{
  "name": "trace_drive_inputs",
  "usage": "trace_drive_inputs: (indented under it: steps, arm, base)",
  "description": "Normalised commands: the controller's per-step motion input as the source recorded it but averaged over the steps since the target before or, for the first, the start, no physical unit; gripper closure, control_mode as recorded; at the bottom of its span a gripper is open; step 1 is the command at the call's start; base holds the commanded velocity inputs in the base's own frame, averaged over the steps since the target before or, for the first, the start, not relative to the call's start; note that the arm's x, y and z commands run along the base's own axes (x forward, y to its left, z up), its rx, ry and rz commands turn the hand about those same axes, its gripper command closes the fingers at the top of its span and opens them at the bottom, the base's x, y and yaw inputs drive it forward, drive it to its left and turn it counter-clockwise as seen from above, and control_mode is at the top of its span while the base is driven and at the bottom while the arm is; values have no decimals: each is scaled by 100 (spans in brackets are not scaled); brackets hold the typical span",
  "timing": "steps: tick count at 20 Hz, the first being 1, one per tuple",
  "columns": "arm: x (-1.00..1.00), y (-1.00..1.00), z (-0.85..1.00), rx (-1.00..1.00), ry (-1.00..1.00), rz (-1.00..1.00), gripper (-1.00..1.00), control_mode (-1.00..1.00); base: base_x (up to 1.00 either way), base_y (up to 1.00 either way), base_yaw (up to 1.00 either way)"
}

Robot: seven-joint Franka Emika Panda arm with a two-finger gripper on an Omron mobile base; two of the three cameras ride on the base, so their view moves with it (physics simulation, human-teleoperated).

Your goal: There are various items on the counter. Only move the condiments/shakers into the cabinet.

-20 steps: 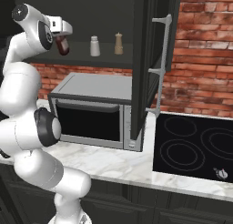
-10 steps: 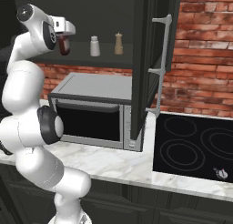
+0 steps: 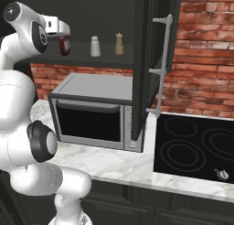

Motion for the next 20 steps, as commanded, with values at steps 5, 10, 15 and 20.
trace_drive_inputs:
  steps: [5,10,15,20]
  arm:
    - [-100,-21,0,0,-1,0,-100,-100]
    - [-100,-27,-19,0,0,0,-100,-100]
    - [-99,-26,-40,0,8,-2,-100,-100]
    - [-63,-19,-55,0,21,-3,-100,-100]
  base:
    - [0,0,0]
    - [0,0,0]
    - [0,0,0]
    - [0,0,0]
